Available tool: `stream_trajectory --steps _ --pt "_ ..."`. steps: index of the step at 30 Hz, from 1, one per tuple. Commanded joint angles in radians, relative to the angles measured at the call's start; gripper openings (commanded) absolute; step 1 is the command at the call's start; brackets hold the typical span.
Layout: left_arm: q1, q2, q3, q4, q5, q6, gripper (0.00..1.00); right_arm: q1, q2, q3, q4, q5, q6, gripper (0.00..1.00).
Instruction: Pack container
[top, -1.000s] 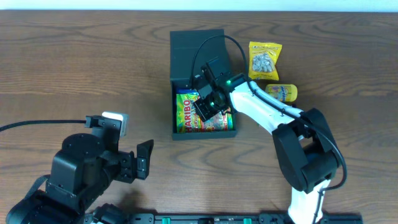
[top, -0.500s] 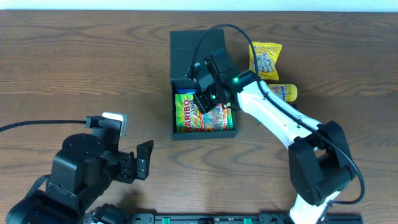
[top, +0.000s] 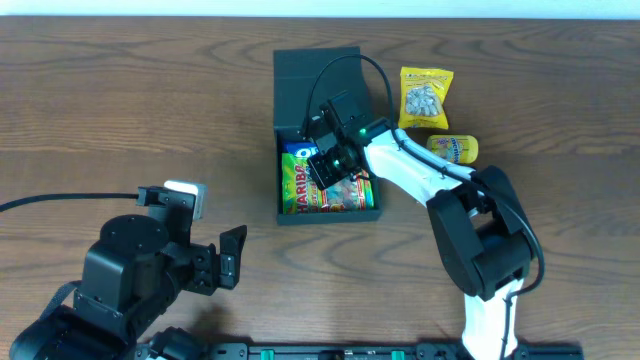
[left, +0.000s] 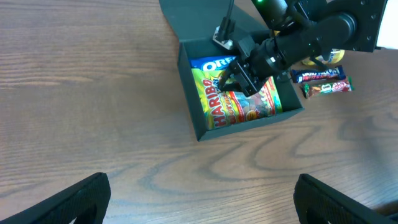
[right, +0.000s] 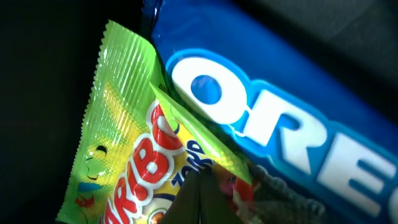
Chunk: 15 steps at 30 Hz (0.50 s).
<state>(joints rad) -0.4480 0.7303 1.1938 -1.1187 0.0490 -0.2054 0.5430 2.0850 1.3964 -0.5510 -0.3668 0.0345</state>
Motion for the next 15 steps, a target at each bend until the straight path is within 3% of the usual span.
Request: stream_trajectory --steps 1,15 --pt "0.002 -0.002 0.023 0.0 0.003 0.0 0.95 0.008 0.032 0.004 -0.047 -0.003 0.013 0.01" --pt "0.002 -0.002 0.023 0.0 0.003 0.0 0.95 -0.014 -0.141 0.015 -0.127 0.047 -0.013 0.01"
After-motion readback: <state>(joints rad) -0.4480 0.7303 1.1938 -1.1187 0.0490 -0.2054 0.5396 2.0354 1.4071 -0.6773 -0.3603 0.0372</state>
